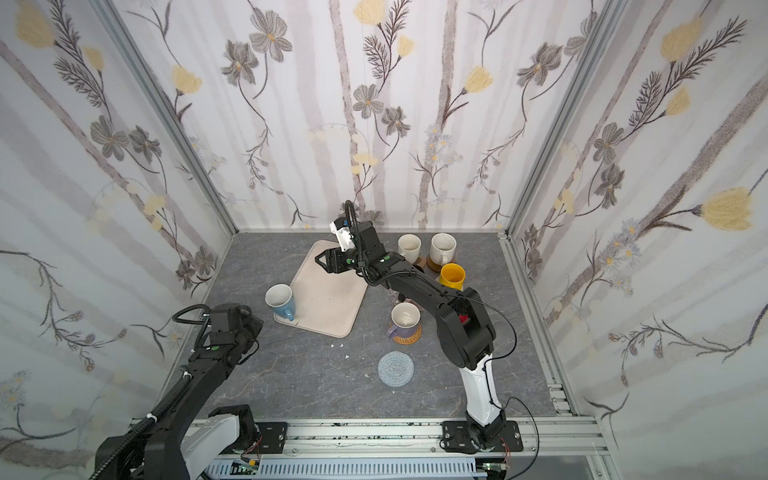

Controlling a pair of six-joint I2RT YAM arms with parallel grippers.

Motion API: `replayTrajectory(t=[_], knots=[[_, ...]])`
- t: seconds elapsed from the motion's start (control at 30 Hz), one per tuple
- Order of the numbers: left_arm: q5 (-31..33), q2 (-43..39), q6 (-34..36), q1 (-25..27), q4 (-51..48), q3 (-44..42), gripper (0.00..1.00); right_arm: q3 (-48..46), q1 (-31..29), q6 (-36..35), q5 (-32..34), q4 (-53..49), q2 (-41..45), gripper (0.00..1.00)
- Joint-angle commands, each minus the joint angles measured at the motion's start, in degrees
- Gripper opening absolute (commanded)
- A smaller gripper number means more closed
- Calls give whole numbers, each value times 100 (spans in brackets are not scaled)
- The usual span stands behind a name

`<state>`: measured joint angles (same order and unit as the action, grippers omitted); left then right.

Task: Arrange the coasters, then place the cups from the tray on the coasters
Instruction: 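Reach the right gripper to the blue floral mug while the left draws back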

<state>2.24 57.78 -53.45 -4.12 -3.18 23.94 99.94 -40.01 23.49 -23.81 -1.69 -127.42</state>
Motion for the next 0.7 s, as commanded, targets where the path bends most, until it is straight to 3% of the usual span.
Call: replayTrajectory(t=[0.0,0.2,0.37,0.67], knots=[[114,290,-188,-83,837,-6,13,200,-24,155,-108,22,-233,64],[-315,1196,-161,-155,1727,87,1,234,-33,200,-108,152,-435,62],[-645,1952,-173,-150,2222,333,0,257,-33,209,-113,162,-532,62],[-779,2573,-104,148,2514,679,0,253,-16,166,-72,76,-576,62]])
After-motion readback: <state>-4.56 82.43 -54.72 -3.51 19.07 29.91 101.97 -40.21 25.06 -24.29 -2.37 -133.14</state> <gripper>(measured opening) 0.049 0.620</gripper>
